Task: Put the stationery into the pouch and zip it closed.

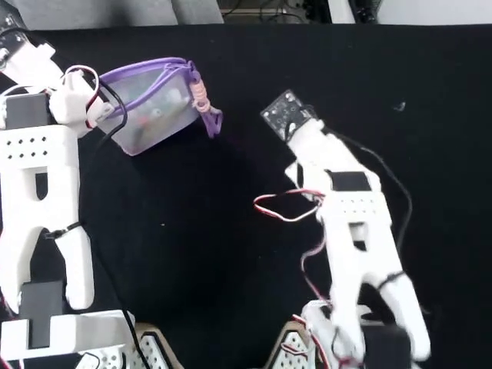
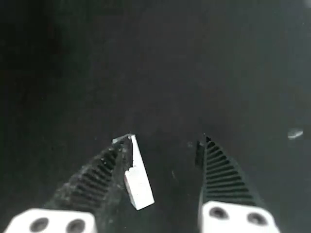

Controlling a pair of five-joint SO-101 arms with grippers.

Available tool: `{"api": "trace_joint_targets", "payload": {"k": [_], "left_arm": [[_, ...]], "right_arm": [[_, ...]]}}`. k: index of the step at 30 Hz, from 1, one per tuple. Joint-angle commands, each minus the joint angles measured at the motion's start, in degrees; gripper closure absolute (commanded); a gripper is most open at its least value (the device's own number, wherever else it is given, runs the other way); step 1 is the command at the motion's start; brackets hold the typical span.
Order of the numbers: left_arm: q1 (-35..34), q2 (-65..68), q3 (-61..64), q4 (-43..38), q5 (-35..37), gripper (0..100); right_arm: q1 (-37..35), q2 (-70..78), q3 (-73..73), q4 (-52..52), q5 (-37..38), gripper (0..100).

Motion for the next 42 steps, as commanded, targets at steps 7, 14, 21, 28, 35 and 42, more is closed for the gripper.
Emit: {"api": "trace_joint_targets", "payload": {"k": [7, 14, 21, 28, 35, 42], "left_arm": [[-3.4, 7.5, 1.1, -1.7, -1.0, 97], [-3.4, 7.5, 1.1, -1.8, -1.0, 97], [-3.4, 7.5, 1.2, -1.8, -1.0, 97], [-3.4, 7.5, 1.2, -1.8, -1.1, 97], [-3.4, 7.5, 1.2, -1.8, -1.2, 97], [-3.4, 7.5, 1.2, -1.8, -1.2, 97]], "right_arm": [[4.1, 20.2, -0.5, -14.9, 8.2, 79.7], [4.0, 24.4, -7.3, -8.8, 8.5, 79.7], [5.4, 24.6, -14.3, 1.7, 11.0, 79.7], [4.9, 20.4, -16.4, 8.3, 11.3, 79.7], [4.9, 20.2, -16.3, 12.0, 13.0, 79.7], [3.8, 20.3, -16.0, 13.8, 16.5, 79.7]]}}
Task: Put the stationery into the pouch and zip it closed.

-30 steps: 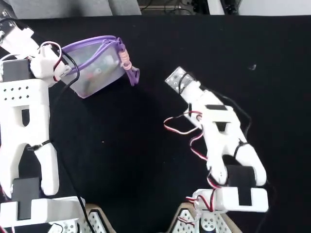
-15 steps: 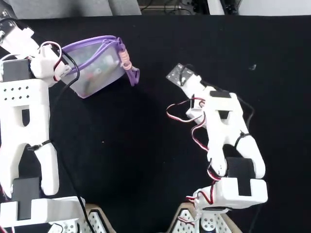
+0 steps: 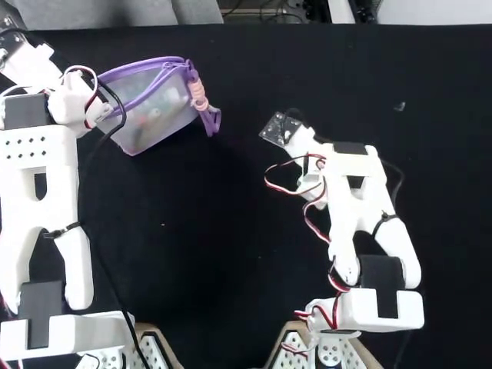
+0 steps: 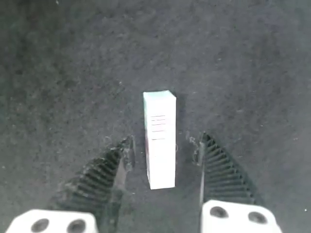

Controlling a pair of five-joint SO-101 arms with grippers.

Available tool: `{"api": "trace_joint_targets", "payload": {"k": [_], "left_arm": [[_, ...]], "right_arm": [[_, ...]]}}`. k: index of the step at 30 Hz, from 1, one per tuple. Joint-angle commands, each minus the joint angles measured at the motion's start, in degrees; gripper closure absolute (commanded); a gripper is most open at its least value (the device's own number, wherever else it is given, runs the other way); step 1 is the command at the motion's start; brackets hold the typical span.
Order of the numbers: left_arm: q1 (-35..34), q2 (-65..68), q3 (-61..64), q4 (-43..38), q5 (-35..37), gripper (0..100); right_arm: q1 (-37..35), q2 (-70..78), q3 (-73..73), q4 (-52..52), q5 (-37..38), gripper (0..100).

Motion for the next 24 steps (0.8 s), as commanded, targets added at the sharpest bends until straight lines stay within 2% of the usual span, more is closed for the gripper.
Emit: {"api": "trace_joint_targets", "payload": {"k": [1, 12, 14, 18, 24], "left_arm": [[-3.4, 6.1, 1.3, -1.6, -1.1, 97], [-3.4, 6.1, 1.6, -1.3, -1.1, 97], [-3.4, 6.1, 1.7, -1.3, -1.1, 97], [-3.1, 6.1, 1.7, -1.3, -1.1, 97], [-3.0, 6.1, 1.7, -1.4, -1.1, 97]], "right_arm": [[-0.5, -2.9, -2.1, -0.8, 1.0, 79.7], [-0.4, 6.7, -5.9, -1.1, 1.1, 79.9], [-0.4, 8.1, -6.8, -0.7, 1.1, 83.8], [-0.4, 8.6, -7.1, -0.8, 0.8, 99.1], [-0.4, 7.3, -7.8, -0.6, 0.7, 98.8]]}}
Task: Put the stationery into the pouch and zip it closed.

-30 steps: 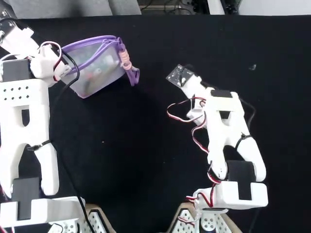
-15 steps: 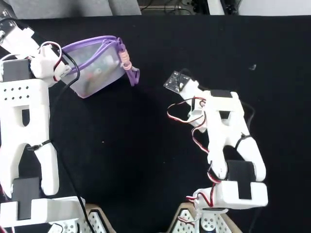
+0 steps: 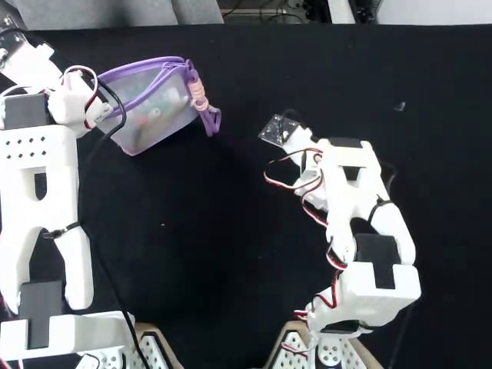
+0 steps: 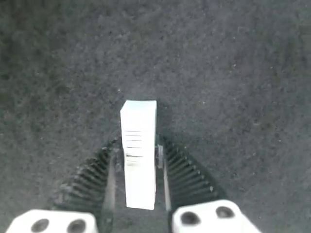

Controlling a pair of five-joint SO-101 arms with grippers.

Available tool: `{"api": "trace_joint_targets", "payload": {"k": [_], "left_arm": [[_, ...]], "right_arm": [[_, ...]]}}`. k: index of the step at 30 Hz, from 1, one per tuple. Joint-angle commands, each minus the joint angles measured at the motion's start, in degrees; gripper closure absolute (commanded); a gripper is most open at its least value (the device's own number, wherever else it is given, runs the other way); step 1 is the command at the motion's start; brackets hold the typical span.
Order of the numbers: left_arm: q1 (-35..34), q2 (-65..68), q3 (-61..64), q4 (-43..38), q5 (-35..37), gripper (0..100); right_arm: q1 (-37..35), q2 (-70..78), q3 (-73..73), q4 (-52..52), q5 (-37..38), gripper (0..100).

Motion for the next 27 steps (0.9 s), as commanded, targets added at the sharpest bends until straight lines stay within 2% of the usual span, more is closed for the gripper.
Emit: {"api": "trace_joint_targets", "payload": {"k": [1, 11, 21, 27], "left_arm": [[-3.0, 6.1, 1.6, -1.3, -1.1, 97], [-1.2, 5.5, 0.8, -0.1, -1.1, 97], [7.3, 6.0, -14.7, 20.0, -1.1, 97], [13.4, 5.5, -16.9, 24.8, -1.1, 97]], "right_arm": [[-0.4, -2.3, -3.3, -0.5, 0.3, 98.7], [0.9, -21.5, -6.0, 2.9, -9.9, 98.7], [0.4, -34.1, -5.8, -0.2, -21.8, 98.7], [0.0, -38.8, -5.9, -4.1, -29.5, 98.7]]}}
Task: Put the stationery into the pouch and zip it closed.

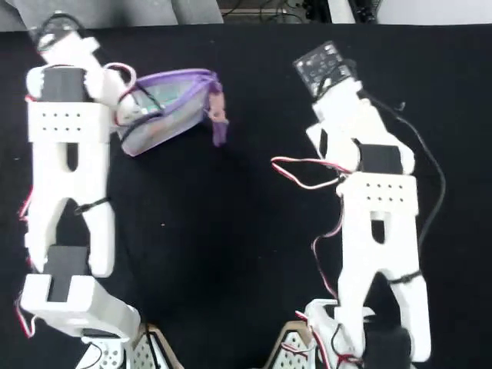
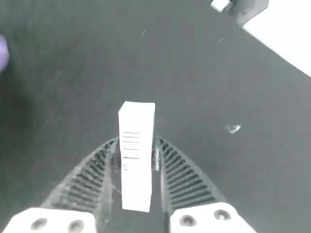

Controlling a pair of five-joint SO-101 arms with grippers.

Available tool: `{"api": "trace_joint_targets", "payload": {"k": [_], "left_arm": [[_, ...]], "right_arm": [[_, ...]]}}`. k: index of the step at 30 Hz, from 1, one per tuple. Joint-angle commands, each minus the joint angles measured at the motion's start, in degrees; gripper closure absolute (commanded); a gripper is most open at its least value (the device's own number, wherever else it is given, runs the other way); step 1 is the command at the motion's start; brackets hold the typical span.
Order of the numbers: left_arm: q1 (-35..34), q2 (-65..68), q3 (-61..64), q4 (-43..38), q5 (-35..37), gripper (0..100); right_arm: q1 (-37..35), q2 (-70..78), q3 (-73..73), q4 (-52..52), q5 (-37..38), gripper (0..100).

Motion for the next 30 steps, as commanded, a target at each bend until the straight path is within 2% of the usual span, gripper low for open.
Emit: {"api": "trace_joint_targets", "payload": {"k": [1, 9, 18, 30], "left_arm": [[3.6, 2.1, 0.1, 2.3, -0.4, 97], [7.1, 2.0, -0.9, 3.2, -0.4, 97], [7.2, -5.5, -3.6, 3.3, -1.7, 97], [8.2, -10.4, -3.9, 3.2, -1.9, 97]], "right_arm": [[-0.6, -5.1, -3.0, -3.2, -4.7, 98.7], [-6.9, -13.1, -2.9, -6.5, -13.5, 98.7], [-13.3, -24.1, 5.4, -18.7, -18.3, 98.7], [-22.9, -40.2, 29.2, -45.5, -19.0, 98.7]]}}
